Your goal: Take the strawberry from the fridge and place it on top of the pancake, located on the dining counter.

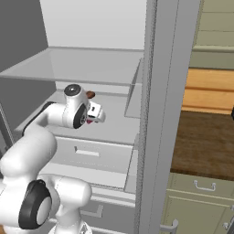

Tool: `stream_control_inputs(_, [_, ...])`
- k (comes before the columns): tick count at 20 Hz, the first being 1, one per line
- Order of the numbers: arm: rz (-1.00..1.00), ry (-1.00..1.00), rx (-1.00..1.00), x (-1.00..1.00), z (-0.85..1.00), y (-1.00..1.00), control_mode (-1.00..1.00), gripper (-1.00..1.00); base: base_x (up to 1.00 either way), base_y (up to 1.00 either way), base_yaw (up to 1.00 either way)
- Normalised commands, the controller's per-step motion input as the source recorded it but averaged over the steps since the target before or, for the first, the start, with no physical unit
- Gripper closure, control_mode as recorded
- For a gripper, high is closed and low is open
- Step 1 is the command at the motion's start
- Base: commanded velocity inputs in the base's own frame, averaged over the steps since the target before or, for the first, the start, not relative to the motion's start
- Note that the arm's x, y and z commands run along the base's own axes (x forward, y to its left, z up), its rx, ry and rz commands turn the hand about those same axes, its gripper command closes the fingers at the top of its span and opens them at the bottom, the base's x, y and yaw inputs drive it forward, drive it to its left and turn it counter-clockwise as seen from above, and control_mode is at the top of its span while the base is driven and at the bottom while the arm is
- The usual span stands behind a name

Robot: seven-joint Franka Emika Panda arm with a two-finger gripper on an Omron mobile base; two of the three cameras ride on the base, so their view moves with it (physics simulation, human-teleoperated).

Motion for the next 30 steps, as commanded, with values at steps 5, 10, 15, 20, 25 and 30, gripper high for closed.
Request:
stream_control_inputs(5, [0.03, 0.0, -0.06, 0.48, -0.19, 0.04, -1.0, -1.0, 0.0, 0.0, 0.0])
stream_control_inputs(10, [0.0, 0.01, -0.1, 0.18, -0.16, 0.12, -1.0, -1.0, 0.0, 0.0, 0.0])
stream_control_inputs(15, [0.0, 0.03, -0.07, -0.02, -0.24, 0.0, -1.0, -1.0, 0.0, 0.0, 0.0])
stream_control_inputs(20, [0.0, 0.0, 0.0, 0.01, -0.1, 0.0, -1.0, -1.0, 0.0, 0.0, 0.0])
stream_control_inputs(25, [0.0, 0.0, 0.0, 0.0, -0.03, -0.02, -1.0, 1.0, 0.0, 0.0, 0.0])
stream_control_inputs(30, [-0.01, -0.02, 0.01, -0.38, -0.13, -0.49, -1.0, 1.0, 0.0, 0.0, 0.0])
